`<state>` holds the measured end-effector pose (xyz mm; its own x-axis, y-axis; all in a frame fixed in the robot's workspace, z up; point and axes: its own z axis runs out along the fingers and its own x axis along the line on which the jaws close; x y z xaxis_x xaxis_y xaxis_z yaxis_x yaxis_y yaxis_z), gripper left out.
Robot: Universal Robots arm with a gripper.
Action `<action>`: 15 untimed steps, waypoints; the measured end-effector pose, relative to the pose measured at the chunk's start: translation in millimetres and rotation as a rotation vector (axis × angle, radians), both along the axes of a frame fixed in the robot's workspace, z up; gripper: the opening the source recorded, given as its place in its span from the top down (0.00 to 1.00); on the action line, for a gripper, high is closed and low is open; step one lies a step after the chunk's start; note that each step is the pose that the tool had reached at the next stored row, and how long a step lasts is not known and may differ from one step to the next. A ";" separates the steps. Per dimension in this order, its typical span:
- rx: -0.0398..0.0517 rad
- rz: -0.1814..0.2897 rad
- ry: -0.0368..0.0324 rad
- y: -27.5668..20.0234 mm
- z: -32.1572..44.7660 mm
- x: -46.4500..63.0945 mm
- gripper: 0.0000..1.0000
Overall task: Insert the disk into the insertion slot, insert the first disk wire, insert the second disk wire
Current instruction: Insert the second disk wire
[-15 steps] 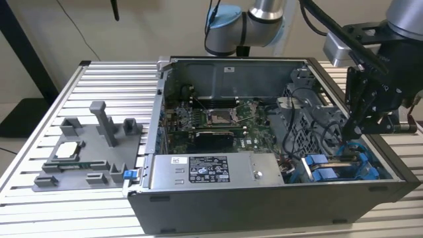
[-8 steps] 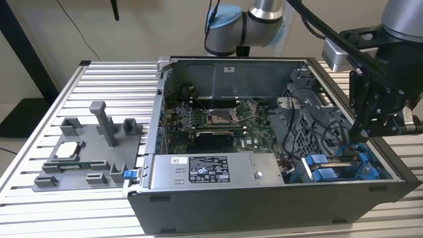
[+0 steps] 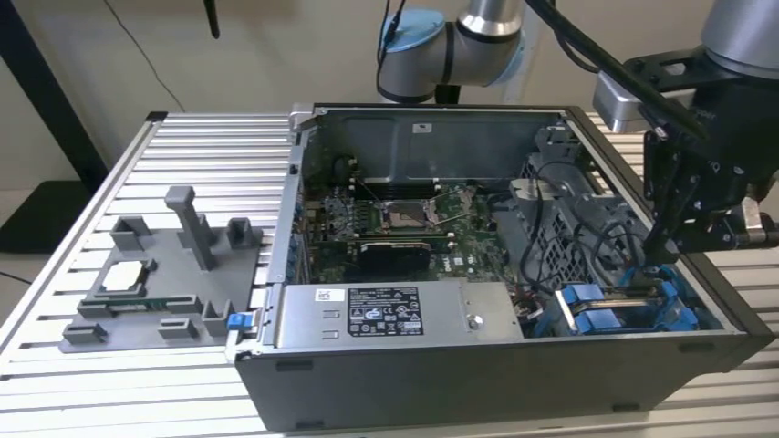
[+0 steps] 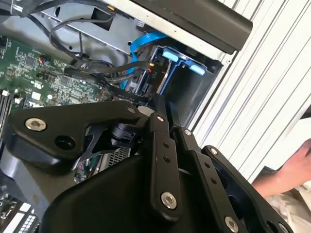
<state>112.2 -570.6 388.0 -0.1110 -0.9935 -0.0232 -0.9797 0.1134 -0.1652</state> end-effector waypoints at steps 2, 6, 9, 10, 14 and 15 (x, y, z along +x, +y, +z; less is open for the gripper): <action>0.0001 0.000 -0.0007 0.1 -0.5 0.0 1.00; -0.0054 0.000 -0.0040 0.0 -2.9 0.0 1.00; -0.0246 0.000 -0.0062 0.3 -5.3 0.0 1.00; -0.0281 0.000 -0.0078 0.3 -6.3 -0.1 1.00; -0.0339 0.000 -0.0237 1.3 -10.5 -0.4 1.00; -0.0343 0.000 -0.0285 1.4 -11.8 -1.2 1.00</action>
